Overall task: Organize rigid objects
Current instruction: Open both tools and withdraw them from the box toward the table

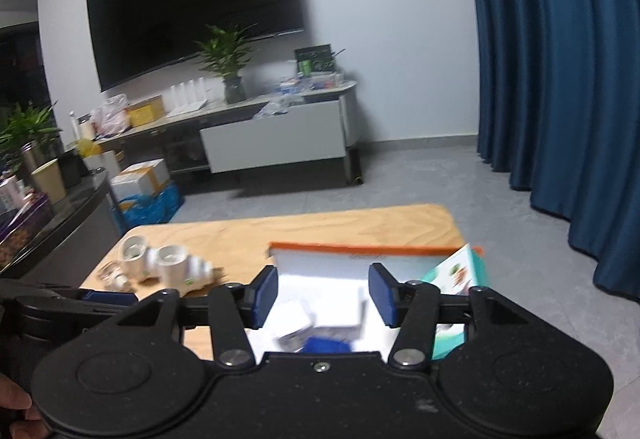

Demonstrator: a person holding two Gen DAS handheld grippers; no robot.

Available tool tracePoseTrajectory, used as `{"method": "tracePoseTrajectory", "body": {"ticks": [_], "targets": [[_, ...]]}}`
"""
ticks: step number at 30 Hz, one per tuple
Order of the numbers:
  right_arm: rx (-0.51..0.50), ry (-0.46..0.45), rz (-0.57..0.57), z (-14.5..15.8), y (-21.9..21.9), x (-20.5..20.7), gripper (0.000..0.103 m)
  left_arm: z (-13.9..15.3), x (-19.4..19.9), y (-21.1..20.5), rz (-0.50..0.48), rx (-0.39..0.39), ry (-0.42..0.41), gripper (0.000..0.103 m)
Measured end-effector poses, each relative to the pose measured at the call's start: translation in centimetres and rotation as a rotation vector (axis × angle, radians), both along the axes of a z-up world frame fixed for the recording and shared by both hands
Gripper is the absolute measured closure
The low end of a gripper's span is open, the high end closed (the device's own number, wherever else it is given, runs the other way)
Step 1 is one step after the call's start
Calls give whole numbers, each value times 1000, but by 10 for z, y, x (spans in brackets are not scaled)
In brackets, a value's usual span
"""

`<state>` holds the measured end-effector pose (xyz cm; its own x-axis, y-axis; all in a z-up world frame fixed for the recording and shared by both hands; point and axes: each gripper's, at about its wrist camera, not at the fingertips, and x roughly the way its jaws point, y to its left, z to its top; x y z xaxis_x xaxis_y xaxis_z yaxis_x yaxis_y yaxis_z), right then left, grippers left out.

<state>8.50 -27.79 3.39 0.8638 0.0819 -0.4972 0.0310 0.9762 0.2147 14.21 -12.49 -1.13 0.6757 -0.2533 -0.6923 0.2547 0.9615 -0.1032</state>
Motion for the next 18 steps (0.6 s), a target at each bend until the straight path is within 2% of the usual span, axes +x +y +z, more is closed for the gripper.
{"method": "tracePoseTrajectory", "body": {"ticks": [11, 18], "targets": [[0, 46, 91, 0, 55, -19, 34, 11, -31, 51, 87, -5, -17, 21], [-16, 59, 150, 0, 84, -23, 33, 8, -42, 85, 143, -13, -13, 21]]}}
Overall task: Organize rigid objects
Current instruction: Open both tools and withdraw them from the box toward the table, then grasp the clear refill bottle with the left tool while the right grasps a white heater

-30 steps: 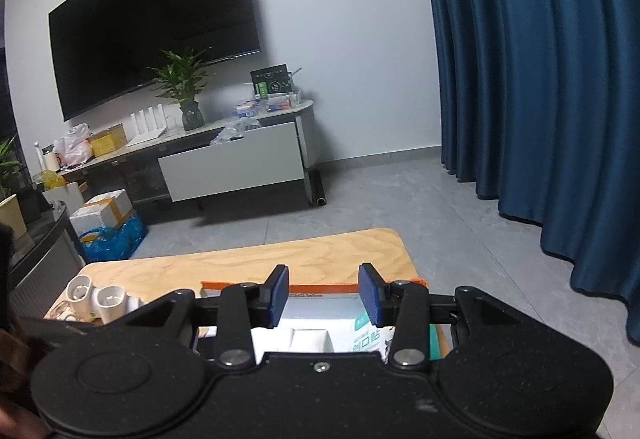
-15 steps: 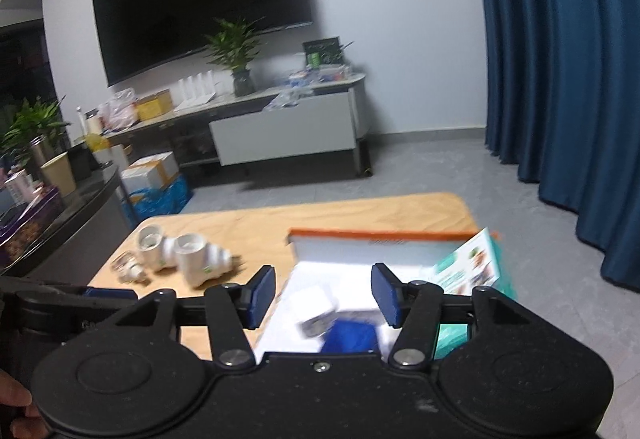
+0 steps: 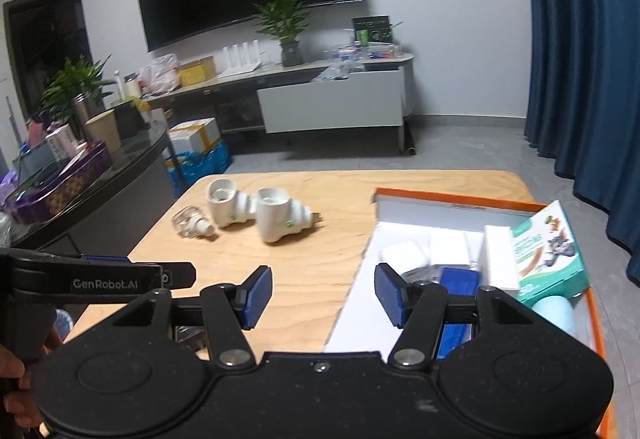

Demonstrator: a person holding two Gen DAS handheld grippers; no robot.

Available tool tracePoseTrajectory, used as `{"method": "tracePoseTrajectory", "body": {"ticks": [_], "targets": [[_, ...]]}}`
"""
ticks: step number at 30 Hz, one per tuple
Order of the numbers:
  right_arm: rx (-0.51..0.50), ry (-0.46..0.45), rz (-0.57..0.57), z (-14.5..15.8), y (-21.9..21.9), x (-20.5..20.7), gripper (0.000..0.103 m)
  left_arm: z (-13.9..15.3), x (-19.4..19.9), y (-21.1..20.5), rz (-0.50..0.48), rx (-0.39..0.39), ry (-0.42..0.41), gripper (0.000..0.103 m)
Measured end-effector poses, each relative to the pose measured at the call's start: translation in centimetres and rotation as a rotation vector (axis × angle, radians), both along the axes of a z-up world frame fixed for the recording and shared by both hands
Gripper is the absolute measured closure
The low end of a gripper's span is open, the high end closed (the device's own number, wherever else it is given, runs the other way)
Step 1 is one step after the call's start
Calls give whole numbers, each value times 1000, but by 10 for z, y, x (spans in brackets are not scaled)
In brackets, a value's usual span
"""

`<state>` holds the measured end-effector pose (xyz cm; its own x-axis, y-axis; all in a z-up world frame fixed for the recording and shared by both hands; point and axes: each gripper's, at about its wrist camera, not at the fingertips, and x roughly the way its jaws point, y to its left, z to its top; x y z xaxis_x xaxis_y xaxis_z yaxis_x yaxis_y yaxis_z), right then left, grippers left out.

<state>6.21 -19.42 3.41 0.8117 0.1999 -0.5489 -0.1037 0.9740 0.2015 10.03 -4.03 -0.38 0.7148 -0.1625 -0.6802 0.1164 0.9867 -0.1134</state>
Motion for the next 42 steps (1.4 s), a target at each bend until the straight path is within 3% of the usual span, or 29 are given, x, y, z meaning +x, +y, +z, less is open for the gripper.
{"method": "tracePoseTrajectory", "body": {"ticks": [15, 26, 42], "targets": [[-12, 47, 104, -11, 40, 4, 33, -8, -3, 53, 125, -25, 19, 21], [-19, 74, 163, -19, 58, 6, 33, -14, -1, 62, 133, -33, 25, 20], [-16, 82, 160, -20, 62, 25, 33, -19, 27, 66, 117, -6, 10, 16]]}}
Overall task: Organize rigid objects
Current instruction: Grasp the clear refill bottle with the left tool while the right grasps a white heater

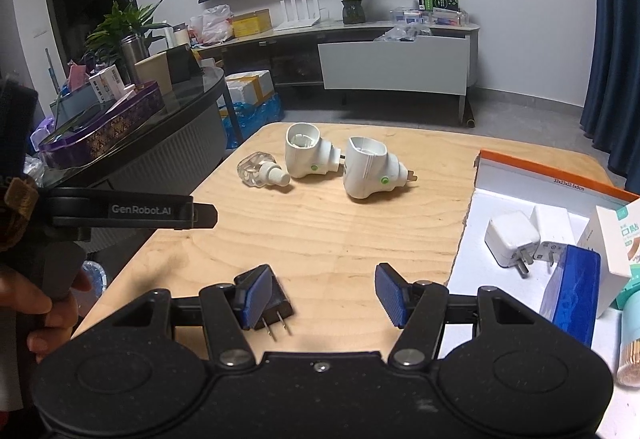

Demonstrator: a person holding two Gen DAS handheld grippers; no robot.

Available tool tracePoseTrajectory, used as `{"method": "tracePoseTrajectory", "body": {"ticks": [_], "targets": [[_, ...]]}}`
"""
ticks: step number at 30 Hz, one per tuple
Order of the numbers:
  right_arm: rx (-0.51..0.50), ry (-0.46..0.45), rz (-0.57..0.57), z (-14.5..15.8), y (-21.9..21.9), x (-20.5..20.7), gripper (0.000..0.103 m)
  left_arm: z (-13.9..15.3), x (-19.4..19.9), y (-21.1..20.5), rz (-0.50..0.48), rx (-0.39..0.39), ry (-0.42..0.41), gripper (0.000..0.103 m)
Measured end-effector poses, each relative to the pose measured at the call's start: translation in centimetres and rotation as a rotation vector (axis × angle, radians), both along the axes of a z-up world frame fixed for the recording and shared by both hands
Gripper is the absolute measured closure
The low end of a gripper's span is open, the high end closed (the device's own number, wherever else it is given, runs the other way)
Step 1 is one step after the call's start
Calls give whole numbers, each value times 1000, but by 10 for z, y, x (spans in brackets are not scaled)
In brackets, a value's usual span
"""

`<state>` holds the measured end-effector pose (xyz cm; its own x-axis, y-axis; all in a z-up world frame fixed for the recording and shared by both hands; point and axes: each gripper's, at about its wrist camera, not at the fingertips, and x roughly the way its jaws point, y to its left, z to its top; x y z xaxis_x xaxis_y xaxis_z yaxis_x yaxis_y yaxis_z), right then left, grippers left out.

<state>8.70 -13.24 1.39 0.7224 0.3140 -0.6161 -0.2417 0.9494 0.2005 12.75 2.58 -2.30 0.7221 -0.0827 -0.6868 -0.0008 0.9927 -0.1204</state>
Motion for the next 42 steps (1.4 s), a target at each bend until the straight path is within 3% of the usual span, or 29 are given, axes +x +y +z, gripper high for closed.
{"method": "tracePoseTrajectory", "body": {"ticks": [8, 18, 31, 35, 37, 42], "targets": [[7, 4, -25, 0, -4, 16, 32, -7, 36, 0, -73, 53, -59, 1], [14, 13, -61, -5, -10, 41, 31, -35, 97, -3, -194, 129, -69, 0], [46, 37, -104, -19, -14, 80, 28, -56, 125, -12, -262, 146, -71, 0], [53, 49, -109, -21, -13, 97, 23, -57, 128, -13, -268, 124, -92, 9], [58, 41, -125, -21, -12, 107, 18, -55, 126, -14, -274, 125, -104, 22], [65, 65, -126, -30, -6, 136, 12, -55, 122, -15, -288, 119, -105, 22]]}}
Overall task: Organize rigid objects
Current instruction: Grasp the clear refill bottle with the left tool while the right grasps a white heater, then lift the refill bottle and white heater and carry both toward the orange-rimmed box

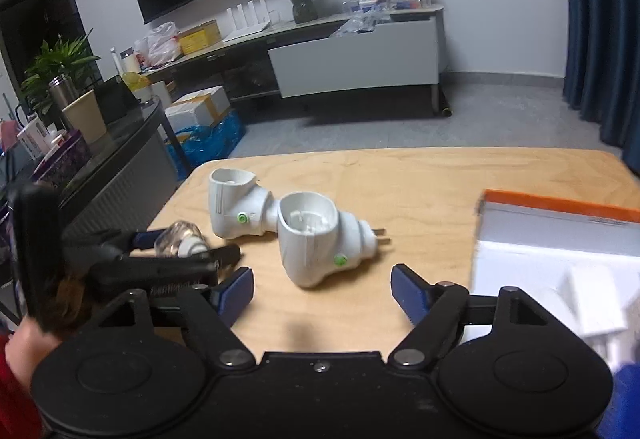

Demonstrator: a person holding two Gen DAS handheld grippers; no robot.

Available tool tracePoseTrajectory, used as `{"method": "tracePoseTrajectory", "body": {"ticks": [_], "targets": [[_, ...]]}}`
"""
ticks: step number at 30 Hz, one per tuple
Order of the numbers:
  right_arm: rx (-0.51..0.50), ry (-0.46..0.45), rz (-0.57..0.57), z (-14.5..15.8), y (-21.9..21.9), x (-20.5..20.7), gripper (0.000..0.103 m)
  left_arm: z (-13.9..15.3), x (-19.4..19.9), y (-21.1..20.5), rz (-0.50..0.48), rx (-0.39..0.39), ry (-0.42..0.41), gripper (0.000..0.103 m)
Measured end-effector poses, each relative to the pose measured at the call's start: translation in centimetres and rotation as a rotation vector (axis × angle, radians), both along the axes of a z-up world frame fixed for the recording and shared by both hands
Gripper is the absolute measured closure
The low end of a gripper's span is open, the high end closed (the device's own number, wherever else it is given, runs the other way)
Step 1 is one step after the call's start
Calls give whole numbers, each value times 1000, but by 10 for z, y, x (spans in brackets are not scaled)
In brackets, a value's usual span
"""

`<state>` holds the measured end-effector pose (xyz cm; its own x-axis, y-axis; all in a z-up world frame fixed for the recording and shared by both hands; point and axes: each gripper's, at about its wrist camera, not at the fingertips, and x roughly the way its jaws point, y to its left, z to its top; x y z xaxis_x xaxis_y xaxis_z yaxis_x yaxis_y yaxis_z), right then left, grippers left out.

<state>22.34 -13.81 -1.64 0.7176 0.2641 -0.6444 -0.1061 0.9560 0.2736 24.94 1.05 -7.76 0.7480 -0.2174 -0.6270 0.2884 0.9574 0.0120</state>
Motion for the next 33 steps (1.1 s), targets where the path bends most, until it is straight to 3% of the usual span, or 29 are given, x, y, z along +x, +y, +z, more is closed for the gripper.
{"method": "tracePoseTrajectory", "body": {"ticks": [11, 15, 16, 24, 33], "targets": [[-25, 84, -96, -26, 21, 54, 9, 7, -2, -1, 20, -20, -5, 22], [-85, 50, -85, -30, 27, 61, 9, 6, -1, 1, 35, -22, -6, 22], [-84, 45, -84, -30, 27, 59, 20, 6, -1, 1, 39, -24, -7, 22], [-74, 31, -74, -21, 15, 30, 21, 18, -10, 2, 55, -50, -11, 22], [-54, -50, -31, 23, 3, -29, 21, 49, -53, 0, 110, -40, -34, 22]]}}
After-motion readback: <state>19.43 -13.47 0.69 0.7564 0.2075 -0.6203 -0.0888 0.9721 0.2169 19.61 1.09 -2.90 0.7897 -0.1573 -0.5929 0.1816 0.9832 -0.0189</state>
